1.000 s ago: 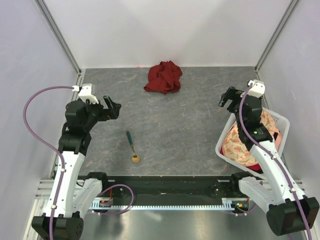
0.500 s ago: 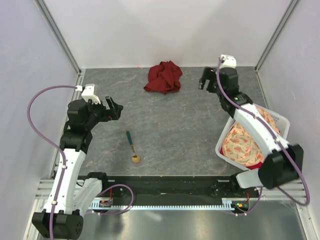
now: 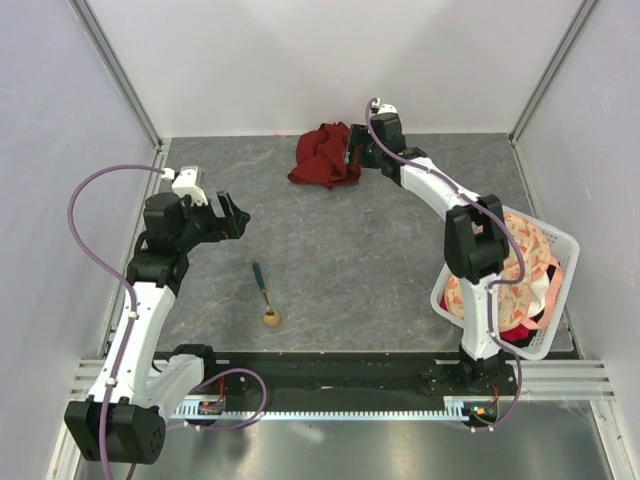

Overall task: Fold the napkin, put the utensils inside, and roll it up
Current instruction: Move the napkin to the centre of the board

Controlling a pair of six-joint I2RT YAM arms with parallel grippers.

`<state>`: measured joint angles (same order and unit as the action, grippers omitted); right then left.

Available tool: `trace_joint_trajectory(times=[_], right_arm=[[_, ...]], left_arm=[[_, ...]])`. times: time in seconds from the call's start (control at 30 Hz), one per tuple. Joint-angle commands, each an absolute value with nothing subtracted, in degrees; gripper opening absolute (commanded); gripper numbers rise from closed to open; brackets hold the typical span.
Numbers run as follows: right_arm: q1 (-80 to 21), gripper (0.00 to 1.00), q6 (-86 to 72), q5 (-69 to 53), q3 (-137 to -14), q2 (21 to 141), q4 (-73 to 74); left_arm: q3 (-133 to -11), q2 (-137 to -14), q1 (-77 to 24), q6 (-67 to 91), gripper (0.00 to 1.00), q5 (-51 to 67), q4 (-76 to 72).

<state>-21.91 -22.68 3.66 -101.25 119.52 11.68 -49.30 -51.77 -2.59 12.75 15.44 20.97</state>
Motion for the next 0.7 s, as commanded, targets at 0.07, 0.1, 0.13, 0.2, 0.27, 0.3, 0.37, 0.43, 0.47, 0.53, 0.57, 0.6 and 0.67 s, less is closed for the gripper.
trace_joint_trajectory(times=[0.07, 0.1, 0.13, 0.2, 0.27, 0.3, 0.37, 0.43, 0.47, 0.53, 0.57, 0.6, 0.67], right_arm=[[-22.2, 0.78, -27.4, -1.8, -114.6, 131.5, 11.3], [-22.3, 0.76, -27.7, -2.5, -117.0, 133.9, 11.2], [-22.3, 0.75, -27.9, -3.4, -117.9, 135.0, 11.2], [-22.3, 0.67, -28.4, -3.5, -120.0, 137.5, 11.1], [-22.3, 0.50, -28.7, -4.0, -120.8, 138.7, 11.1], [-22.3, 0.43, -28.7, -4.4, -121.4, 139.4, 10.7], [-22.4, 0.21, -28.6, -6.1, -121.5, 139.7, 9.9], [-22.4, 0.04, -27.8, -6.9, -121.6, 139.6, 9.3], [-22.3, 0.00, -27.4, -7.4, -121.6, 139.2, 9.3], [-22.3, 0.00, -26.1, -8.7, -120.6, 136.2, 9.2], [-22.4, 0.00, -25.6, -8.7, -118.4, 134.6, 9.1], [-22.4, 0.00, -25.1, -8.5, -116.9, 130.5, 9.0], [-22.3, 0.00, -23.4, -7.6, -113.3, 125.5, 9.0]], left_arm=[[-49.5, -54.4, -2.3, 10.2, 0.96, 16.4, 20.6], [-49.5, -55.1, -2.3, 10.2, 0.96, 16.4, 20.7], [-49.6, -55.4, -2.3, 10.2, 0.96, 16.4, 20.7], [-49.7, -56.0, -2.3, 10.1, 0.96, 16.6, 20.9], [-49.7, -56.5, -2.3, 10.0, 0.96, 16.7, 20.9], [-49.8, -56.8, -2.3, 9.9, 0.96, 16.6, 21.0], [-50.0, -57.3, -2.3, 9.8, 0.95, 16.4, 21.1], [-50.0, -57.7, -2.3, 9.6, 0.95, 16.3, 21.2], [-50.1, -58.0, -2.3, 9.4, 0.95, 16.0, 21.3], [-50.1, -58.4, -2.3, 9.1, 0.92, 16.0, 21.1], [-50.4, -59.0, -2.3, 8.6, 0.90, 15.8, 21.2], [-50.5, -59.2, -2.3, 8.6, 0.89, 15.7, 21.3], [-51.6, -59.9, -2.9, 9.3, 0.86, 14.9, 21.6]])
